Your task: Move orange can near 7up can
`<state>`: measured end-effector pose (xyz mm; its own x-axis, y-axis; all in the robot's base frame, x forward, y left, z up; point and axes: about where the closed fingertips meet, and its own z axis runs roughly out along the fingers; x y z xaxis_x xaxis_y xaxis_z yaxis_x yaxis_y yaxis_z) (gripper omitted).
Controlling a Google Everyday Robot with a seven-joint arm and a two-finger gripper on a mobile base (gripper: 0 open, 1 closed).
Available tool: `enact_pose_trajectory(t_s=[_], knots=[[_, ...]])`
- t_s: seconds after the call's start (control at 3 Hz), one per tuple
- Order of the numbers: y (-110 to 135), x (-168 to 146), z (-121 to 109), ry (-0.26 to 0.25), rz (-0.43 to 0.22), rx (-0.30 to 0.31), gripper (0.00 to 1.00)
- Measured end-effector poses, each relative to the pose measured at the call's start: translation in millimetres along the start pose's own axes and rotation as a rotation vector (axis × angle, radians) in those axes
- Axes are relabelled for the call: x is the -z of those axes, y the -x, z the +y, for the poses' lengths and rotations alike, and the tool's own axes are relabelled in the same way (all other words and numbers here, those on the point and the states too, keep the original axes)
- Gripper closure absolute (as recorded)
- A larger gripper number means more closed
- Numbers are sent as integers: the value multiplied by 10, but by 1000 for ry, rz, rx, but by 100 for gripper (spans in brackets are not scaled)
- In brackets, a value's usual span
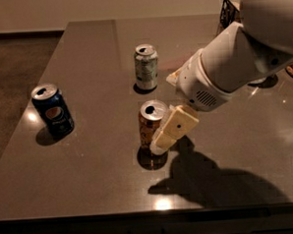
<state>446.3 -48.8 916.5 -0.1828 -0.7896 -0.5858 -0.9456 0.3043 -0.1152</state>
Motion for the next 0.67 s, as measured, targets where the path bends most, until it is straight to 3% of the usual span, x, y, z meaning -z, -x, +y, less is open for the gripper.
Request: enact_pose_trajectory(t_s=[0.67], knots=[[47,-82,47,9,-32,-4,42]])
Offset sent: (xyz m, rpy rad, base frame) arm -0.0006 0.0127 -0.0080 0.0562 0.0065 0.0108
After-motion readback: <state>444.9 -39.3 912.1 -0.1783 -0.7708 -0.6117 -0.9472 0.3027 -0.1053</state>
